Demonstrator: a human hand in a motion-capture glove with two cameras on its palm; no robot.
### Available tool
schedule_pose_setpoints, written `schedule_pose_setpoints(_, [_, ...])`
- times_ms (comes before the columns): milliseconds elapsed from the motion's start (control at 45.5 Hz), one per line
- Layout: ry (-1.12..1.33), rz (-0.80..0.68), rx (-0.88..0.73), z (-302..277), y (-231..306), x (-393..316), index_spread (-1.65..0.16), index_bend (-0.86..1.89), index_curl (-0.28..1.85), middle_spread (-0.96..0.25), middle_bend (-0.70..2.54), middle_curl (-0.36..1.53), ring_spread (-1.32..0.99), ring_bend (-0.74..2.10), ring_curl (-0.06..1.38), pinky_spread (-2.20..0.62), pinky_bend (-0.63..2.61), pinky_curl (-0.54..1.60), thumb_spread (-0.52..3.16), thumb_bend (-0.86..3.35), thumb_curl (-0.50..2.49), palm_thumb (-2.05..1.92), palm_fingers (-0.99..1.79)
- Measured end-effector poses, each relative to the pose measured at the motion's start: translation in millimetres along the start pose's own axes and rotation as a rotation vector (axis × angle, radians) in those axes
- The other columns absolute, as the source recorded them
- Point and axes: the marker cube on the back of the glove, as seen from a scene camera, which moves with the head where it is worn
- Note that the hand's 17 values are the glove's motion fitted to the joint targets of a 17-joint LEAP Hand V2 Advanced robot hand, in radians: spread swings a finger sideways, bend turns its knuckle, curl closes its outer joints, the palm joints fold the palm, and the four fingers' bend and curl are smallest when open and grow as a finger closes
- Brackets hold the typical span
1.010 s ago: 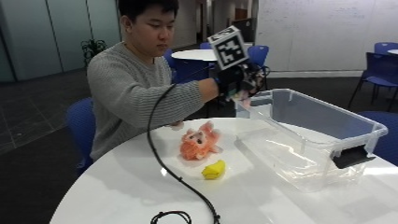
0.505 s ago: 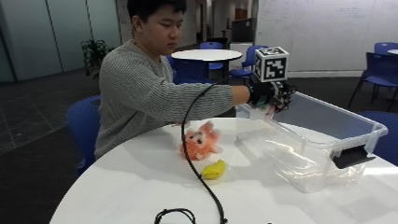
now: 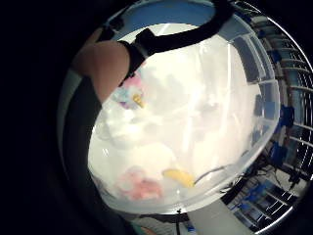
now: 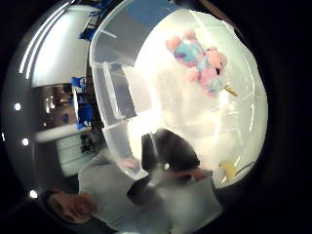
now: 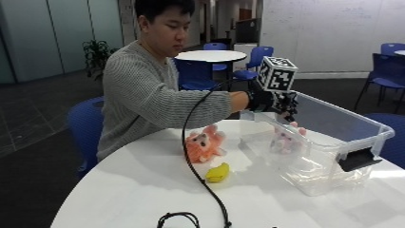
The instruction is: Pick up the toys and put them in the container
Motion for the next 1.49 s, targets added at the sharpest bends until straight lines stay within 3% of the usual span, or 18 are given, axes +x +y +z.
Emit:
schedule_pose_setpoints(176, [0.030, 0.005, 0.087, -28, 61, 28, -0.39, 0.16, 0.37, -0.18, 0.17, 0.37, -0.23, 0.58, 0.35, -0.01, 1.07, 0.39, 1.26, -0.02, 0.46, 0.00, -0.08])
schedule_pose_setpoints(307, [0.073, 0.112, 0.181, -44, 123, 88, -0.40, 0.20, 0.38, -0.19, 0.19, 0.37, -0.22, 0.55, 0.34, 0.01, 1.01, 0.37, 1.30, -0.02, 0.42, -0.02, -0.04])
schedule_pose_setpoints(505, [0.022, 0.292, 0.135, -16, 177, 157, -0.41, 0.20, 0.40, -0.20, 0.19, 0.37, -0.23, 0.56, 0.33, 0.02, 0.94, 0.34, 1.35, -0.01, 0.38, 0.01, 0.05])
schedule_pose_setpoints(790, [0.022, 0.311, 0.045, 83, 200, 162, -0.41, 0.16, 0.39, -0.22, 0.22, 0.38, -0.27, 0.63, 0.34, 0.02, 0.89, 0.32, 1.40, 0.00, 0.36, 0.07, 0.14])
schedule_pose_setpoints(1032, [0.094, 0.345, -0.005, 141, 208, 165, -0.40, 0.11, 0.33, -0.27, 0.54, 0.48, -0.38, 0.84, 0.39, -0.02, 0.75, 0.28, 1.43, 0.03, 0.36, 0.17, 0.41])
schedule_pose_setpoints(1317, [0.232, 0.323, 0.126, 126, 202, 163, -0.40, 0.26, 0.38, -0.32, 0.74, 0.56, -0.49, 0.92, 0.41, -0.16, 0.65, 0.26, 1.42, 0.14, 0.45, 0.45, 0.68])
schedule_pose_setpoints(1493, [0.195, 0.263, 0.300, 42, 188, 154, -0.40, 0.30, 0.43, -0.34, 0.73, 0.58, -0.51, 0.94, 0.43, -0.24, 0.67, 0.28, 1.33, 0.14, 0.50, 0.53, 0.75])
